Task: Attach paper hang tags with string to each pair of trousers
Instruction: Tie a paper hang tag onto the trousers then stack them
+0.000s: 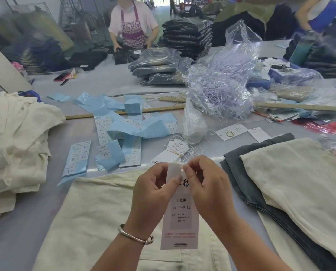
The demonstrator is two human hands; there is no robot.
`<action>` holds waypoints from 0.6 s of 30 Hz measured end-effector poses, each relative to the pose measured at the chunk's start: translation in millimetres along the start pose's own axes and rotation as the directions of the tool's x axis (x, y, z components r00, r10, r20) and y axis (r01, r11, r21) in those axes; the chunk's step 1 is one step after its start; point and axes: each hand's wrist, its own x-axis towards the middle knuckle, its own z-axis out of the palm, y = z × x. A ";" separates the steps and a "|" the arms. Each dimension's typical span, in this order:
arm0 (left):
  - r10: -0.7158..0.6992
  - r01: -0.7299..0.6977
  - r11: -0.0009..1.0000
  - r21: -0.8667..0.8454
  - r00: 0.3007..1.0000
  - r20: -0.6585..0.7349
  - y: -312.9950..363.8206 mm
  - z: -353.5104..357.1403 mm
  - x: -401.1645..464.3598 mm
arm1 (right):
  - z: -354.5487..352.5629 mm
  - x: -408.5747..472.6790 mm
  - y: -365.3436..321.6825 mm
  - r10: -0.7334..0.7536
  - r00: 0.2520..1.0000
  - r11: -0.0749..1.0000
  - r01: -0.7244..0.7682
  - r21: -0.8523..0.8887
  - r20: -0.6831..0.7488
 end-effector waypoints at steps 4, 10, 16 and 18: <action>-0.001 0.001 1.000 -0.013 1.000 -0.022 -1.0 1.2 -1.9 | 2.1 -3.4 0.9 -0.072 0.997 0.995 0.070 -0.073 -0.021; 0.034 -0.034 0.999 -0.012 0.999 0.024 -1.2 4.7 -3.5 | -0.5 -5.8 6.3 -0.022 1.000 0.999 0.022 -0.036 0.017; -0.048 0.066 0.976 -0.208 0.995 0.087 -2.2 5.8 6.1 | -4.6 -3.6 7.2 0.176 0.976 0.908 -0.211 0.362 0.127; -0.047 0.070 0.973 -0.219 0.993 0.111 -3.7 6.6 9.4 | -6.9 -3.1 8.2 0.208 0.967 0.871 -0.251 0.422 0.146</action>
